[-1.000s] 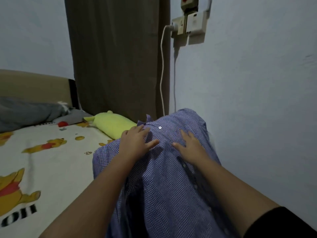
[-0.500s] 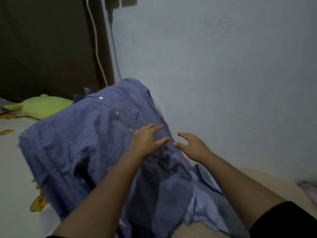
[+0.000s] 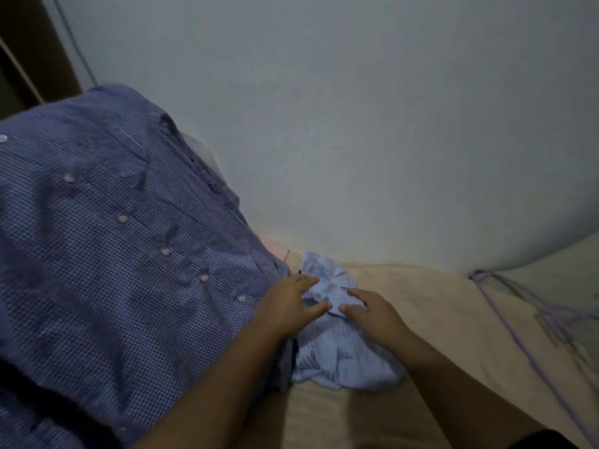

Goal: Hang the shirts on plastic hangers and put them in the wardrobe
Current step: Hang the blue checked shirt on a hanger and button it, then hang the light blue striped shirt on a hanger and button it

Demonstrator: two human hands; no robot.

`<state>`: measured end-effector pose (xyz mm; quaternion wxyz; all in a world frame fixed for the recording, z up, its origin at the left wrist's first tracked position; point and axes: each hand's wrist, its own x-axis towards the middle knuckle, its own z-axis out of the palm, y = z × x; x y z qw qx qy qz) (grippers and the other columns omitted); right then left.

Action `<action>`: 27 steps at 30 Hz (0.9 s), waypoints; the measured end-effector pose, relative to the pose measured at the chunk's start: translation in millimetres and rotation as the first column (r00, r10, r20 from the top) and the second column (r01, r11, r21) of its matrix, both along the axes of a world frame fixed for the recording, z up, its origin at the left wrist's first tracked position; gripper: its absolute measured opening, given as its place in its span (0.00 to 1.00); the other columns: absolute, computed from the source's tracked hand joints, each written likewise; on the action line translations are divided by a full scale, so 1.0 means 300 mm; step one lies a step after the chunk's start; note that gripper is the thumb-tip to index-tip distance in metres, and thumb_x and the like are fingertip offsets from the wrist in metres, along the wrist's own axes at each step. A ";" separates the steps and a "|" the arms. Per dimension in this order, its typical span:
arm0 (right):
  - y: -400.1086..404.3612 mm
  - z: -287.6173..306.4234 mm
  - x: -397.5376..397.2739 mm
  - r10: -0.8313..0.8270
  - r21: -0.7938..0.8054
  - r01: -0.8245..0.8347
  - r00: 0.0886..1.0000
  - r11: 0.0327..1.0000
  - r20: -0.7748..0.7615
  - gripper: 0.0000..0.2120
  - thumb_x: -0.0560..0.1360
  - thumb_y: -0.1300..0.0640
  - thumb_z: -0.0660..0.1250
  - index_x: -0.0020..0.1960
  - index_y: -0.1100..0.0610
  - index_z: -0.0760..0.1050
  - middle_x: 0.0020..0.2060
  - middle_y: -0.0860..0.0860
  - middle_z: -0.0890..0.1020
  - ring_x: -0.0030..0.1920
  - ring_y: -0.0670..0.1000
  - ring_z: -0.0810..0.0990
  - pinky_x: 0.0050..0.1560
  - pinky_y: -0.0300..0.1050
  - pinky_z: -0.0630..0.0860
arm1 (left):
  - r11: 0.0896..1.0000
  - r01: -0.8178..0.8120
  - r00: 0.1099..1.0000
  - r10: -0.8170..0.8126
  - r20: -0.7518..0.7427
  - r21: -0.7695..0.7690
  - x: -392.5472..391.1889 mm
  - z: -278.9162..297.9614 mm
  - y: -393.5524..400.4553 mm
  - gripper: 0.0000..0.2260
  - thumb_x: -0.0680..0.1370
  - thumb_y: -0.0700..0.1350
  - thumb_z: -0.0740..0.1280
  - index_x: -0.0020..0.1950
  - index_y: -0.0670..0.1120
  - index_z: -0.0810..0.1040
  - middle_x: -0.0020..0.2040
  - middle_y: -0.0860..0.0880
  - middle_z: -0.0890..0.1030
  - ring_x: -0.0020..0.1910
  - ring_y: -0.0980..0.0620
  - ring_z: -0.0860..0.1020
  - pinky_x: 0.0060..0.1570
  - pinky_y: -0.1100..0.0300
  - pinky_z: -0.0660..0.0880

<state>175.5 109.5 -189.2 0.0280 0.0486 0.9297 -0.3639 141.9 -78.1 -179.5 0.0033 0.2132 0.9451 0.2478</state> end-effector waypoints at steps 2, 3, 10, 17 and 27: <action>0.029 -0.068 -0.019 -0.017 -0.001 0.017 0.999 1.000 0.031 0.26 0.76 0.47 0.66 0.71 0.55 0.67 0.70 0.52 0.69 0.69 0.51 0.68 0.64 0.41 0.64 | 1.000 0.016 0.999 -0.016 0.052 -0.006 -0.020 -0.055 0.032 0.31 0.76 0.61 0.65 0.75 0.51 0.64 0.75 0.52 0.65 0.73 0.52 0.62 0.69 0.56 0.61; 0.041 -0.097 -0.026 -0.027 -0.011 0.028 0.999 1.000 0.047 0.26 0.76 0.47 0.66 0.71 0.56 0.67 0.70 0.52 0.69 0.69 0.52 0.68 0.65 0.42 0.64 | 1.000 0.015 0.997 -0.015 0.077 -0.003 -0.031 -0.081 0.045 0.31 0.76 0.62 0.65 0.76 0.51 0.63 0.76 0.51 0.63 0.74 0.52 0.61 0.70 0.56 0.61; 0.142 -0.292 -0.083 -0.139 0.122 0.127 0.986 0.984 0.091 0.31 0.73 0.42 0.67 0.72 0.52 0.64 0.70 0.54 0.67 0.70 0.55 0.65 0.69 0.50 0.62 | 0.995 -0.065 0.981 0.051 0.185 0.070 -0.119 -0.207 0.114 0.35 0.73 0.63 0.67 0.77 0.55 0.59 0.79 0.52 0.49 0.76 0.49 0.56 0.70 0.50 0.64; 0.220 -0.323 -0.079 -0.052 -0.104 0.068 0.987 0.992 0.153 0.36 0.64 0.36 0.68 0.67 0.52 0.69 0.59 0.46 0.76 0.61 0.49 0.74 0.56 0.35 0.69 | 0.997 0.073 0.969 -0.064 0.240 -0.030 -0.123 -0.266 0.144 0.44 0.64 0.73 0.66 0.76 0.60 0.58 0.79 0.57 0.48 0.76 0.53 0.55 0.70 0.51 0.62; 0.421 -0.236 0.079 -0.261 -0.345 0.245 0.965 0.906 0.001 0.27 0.64 0.54 0.73 0.61 0.60 0.75 0.52 0.52 0.79 0.52 0.50 0.76 0.39 0.29 0.68 | 0.985 0.171 0.973 -0.164 0.162 -0.029 -0.013 -0.263 0.305 0.44 0.65 0.73 0.66 0.77 0.57 0.59 0.79 0.54 0.49 0.75 0.50 0.58 0.71 0.49 0.61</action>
